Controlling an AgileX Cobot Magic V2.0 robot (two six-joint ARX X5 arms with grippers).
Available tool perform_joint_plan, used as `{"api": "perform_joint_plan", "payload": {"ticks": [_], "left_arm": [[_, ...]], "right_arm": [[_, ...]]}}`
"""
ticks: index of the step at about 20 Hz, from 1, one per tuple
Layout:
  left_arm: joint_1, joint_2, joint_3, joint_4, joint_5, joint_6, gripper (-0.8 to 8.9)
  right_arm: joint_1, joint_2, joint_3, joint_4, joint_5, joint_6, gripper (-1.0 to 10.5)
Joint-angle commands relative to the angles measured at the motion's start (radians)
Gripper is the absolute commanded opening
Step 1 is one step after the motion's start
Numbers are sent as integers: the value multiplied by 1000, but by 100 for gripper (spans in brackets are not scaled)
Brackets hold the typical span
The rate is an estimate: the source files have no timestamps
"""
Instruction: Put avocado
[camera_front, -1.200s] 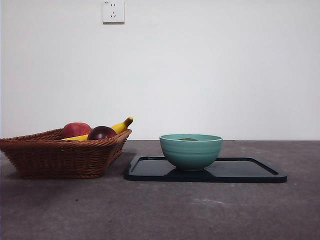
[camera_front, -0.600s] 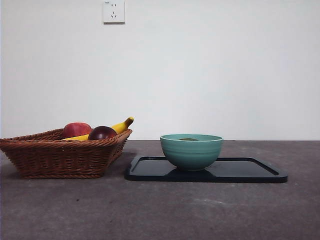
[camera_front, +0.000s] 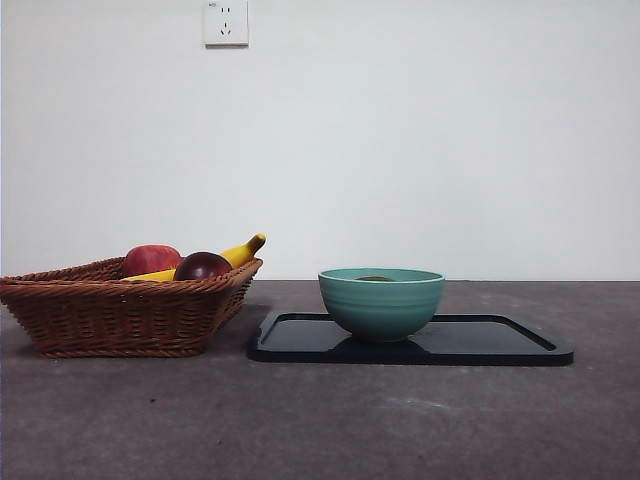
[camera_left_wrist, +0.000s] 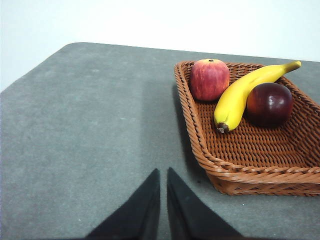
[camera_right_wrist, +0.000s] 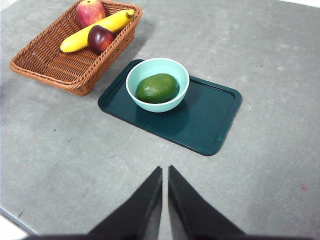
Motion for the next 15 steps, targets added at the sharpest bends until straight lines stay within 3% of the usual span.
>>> {"api": "perform_joint_plan", "payload": {"ticks": [1, 15], "left_arm": [[5, -2, -21, -7, 5, 35, 20], [5, -2, -21, -6, 5, 30, 20]], "right_arm": [[7, 5, 8, 12, 0, 10, 10], [7, 5, 8, 12, 0, 10, 10]]}}
